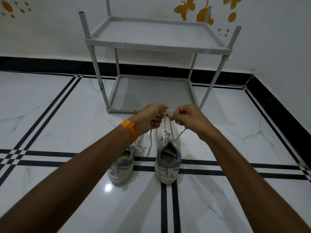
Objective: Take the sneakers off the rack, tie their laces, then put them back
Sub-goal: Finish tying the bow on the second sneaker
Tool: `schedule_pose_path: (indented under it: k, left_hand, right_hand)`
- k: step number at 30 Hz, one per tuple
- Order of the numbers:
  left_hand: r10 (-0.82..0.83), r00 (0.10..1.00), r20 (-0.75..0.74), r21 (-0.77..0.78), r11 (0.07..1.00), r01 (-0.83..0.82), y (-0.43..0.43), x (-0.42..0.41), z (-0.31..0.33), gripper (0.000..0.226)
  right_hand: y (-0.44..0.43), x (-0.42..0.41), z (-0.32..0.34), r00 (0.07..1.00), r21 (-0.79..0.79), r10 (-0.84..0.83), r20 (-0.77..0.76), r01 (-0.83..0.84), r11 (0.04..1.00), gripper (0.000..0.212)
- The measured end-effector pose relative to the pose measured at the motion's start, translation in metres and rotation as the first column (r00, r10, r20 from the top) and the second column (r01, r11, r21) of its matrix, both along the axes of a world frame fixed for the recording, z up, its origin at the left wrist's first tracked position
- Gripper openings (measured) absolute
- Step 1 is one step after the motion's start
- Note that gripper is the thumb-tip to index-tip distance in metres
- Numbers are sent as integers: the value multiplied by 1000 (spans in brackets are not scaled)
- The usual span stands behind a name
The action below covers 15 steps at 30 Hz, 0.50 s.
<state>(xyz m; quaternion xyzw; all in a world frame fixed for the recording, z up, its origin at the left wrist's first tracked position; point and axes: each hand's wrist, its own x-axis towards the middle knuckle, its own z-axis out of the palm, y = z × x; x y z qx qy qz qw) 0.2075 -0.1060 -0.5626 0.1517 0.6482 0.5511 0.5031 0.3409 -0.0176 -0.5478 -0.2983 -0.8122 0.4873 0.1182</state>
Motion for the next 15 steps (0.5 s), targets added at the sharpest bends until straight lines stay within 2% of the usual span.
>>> schedule_pose_path:
  k: [2, 3, 4, 5, 6, 7, 8, 9, 11, 15]
  left_hand:
    - [66, 971, -230, 0, 998, -68, -4, -3, -7, 13]
    - [94, 917, -387, -3, 995, -103, -7, -7, -14, 10]
    - [105, 813, -572, 0, 992, -128, -12, -12, -23, 9]
    - [80, 657, -750, -11, 991, -134, -18, -19, -33, 9]
    - [15, 481, -877, -57, 989, -134, -26, -26, -44, 9]
    - [-78, 324, -943, -129, 982, -140, -35, -33, -55, 12]
    - [-181, 211, -960, -216, 964, -156, -44, -39, -65, 18]
    - [-282, 145, -948, -305, 936, -175, -54, -45, -75, 24]
    - [-451, 80, -889, -458, 867, -195, -70, -49, -92, 30]
    - [-626, -75, -776, -605, 773, -191, -68, -36, -105, 24]
  right_hand:
    - [7, 4, -1, 993, -51, -40, -107, 34, 998, 21]
    - [14, 7, -6, 985, -35, -102, -138, 98, 995, 19]
    - [23, 11, -15, 975, 7, -176, -134, 178, 984, 18]
    - [33, 16, -28, 964, 82, -250, -90, 257, 963, 18]
    - [44, 23, -43, 948, 191, -318, -14, 314, 930, 18]
    - [54, 33, -59, 918, 313, -388, 75, 348, 884, 18]
    - [61, 44, -72, 876, 420, -459, 150, 364, 831, 18]
    - [65, 55, -84, 830, 503, -521, 201, 369, 781, 18]
    - [66, 69, -104, 768, 587, -574, 285, 333, 738, 17]
    - [49, 65, -134, 727, 512, -423, 540, 115, 851, 14]
